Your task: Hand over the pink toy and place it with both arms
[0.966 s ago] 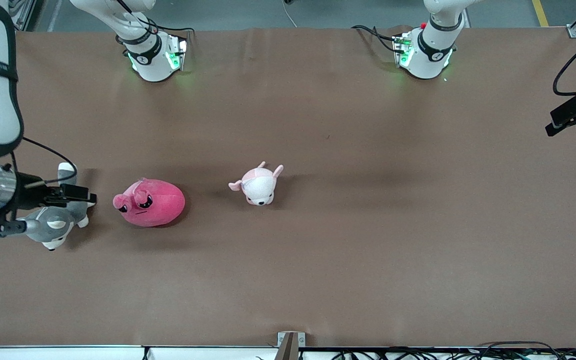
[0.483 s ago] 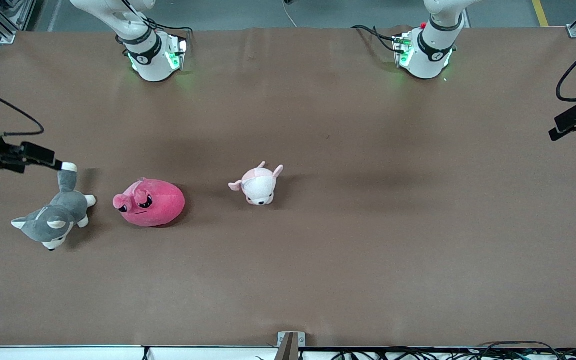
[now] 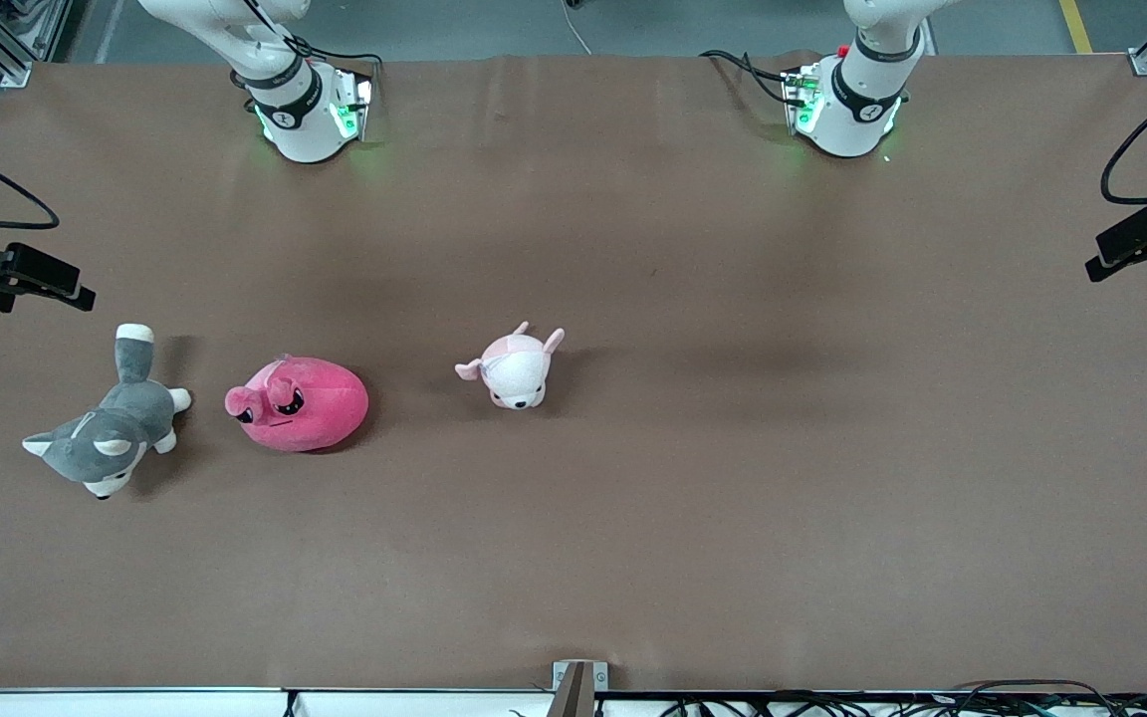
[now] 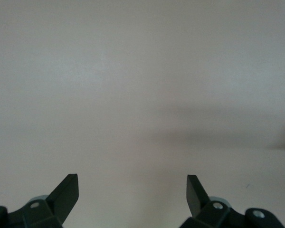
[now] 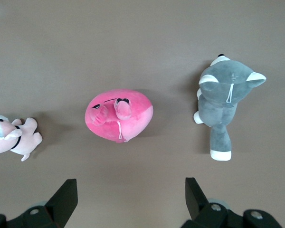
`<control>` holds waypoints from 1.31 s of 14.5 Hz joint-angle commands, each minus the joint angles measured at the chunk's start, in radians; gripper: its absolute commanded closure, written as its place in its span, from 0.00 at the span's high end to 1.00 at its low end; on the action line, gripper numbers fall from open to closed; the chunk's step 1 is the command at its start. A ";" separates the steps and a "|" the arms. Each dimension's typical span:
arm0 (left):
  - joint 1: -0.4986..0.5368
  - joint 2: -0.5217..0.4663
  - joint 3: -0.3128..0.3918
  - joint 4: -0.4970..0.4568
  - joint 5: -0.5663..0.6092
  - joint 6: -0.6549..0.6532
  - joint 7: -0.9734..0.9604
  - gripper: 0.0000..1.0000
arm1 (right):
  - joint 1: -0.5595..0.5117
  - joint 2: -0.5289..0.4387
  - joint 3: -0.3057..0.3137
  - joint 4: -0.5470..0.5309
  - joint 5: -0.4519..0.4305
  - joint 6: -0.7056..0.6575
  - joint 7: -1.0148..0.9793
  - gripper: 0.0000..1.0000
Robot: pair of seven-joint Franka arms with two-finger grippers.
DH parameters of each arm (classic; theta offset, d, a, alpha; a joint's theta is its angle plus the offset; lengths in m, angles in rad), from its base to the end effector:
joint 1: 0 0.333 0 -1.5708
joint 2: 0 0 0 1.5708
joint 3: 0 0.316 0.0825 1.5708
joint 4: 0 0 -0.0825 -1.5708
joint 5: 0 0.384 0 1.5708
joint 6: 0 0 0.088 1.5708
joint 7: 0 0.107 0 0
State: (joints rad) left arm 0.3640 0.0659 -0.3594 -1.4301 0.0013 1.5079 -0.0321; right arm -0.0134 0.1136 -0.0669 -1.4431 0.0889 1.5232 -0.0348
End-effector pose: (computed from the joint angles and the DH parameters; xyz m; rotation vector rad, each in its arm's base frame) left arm 0.5678 0.0105 0.6502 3.1189 0.0588 0.0247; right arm 0.5840 -0.0347 0.6161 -3.0575 0.0649 0.0436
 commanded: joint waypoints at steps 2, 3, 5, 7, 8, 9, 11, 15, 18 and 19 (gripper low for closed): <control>-0.089 -0.011 0.078 0.002 -0.006 0.006 0.003 1.00 | -0.086 -0.003 0.048 0.023 -0.037 0.035 0.010 1.00; -0.137 -0.012 0.124 0.002 -0.006 0.006 0.003 1.00 | -0.104 -0.005 0.076 0.023 -0.040 0.049 0.003 1.00; -0.244 -0.014 0.227 0.002 -0.006 0.005 0.001 1.00 | -0.108 -0.023 0.088 0.012 -0.069 0.063 0.004 1.00; -0.330 -0.014 0.308 0.003 -0.006 0.003 0.000 1.00 | -0.109 -0.025 0.088 0.006 -0.072 0.055 0.004 1.00; -0.349 -0.015 0.329 0.003 -0.007 0.003 0.000 1.00 | -0.108 -0.041 0.088 -0.020 -0.070 0.058 0.004 1.00; -0.352 -0.015 0.332 0.002 -0.007 0.002 0.000 1.00 | -0.103 -0.075 0.090 -0.060 -0.070 0.075 0.006 1.00; -0.353 -0.015 0.332 0.003 -0.007 0.002 0.001 1.00 | -0.094 -0.145 0.091 -0.164 -0.070 0.144 0.006 1.00; -0.367 -0.017 0.347 0.005 -0.007 0.000 0.001 1.00 | -0.094 -0.167 0.091 -0.192 -0.070 0.144 0.010 1.00; -0.363 -0.018 0.344 0.005 -0.010 0.000 0.006 1.00 | -0.095 -0.184 0.090 -0.218 -0.072 0.150 0.004 1.00; -0.363 -0.018 0.344 0.005 -0.010 -0.001 0.007 1.00 | -0.094 -0.186 0.090 -0.221 -0.072 0.149 0.004 1.00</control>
State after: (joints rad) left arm 0.0132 0.0601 -0.0297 -1.4243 0.0012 1.5082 -0.0330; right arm -0.0992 -0.0316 0.0132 -1.6098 0.0385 1.6503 -0.0355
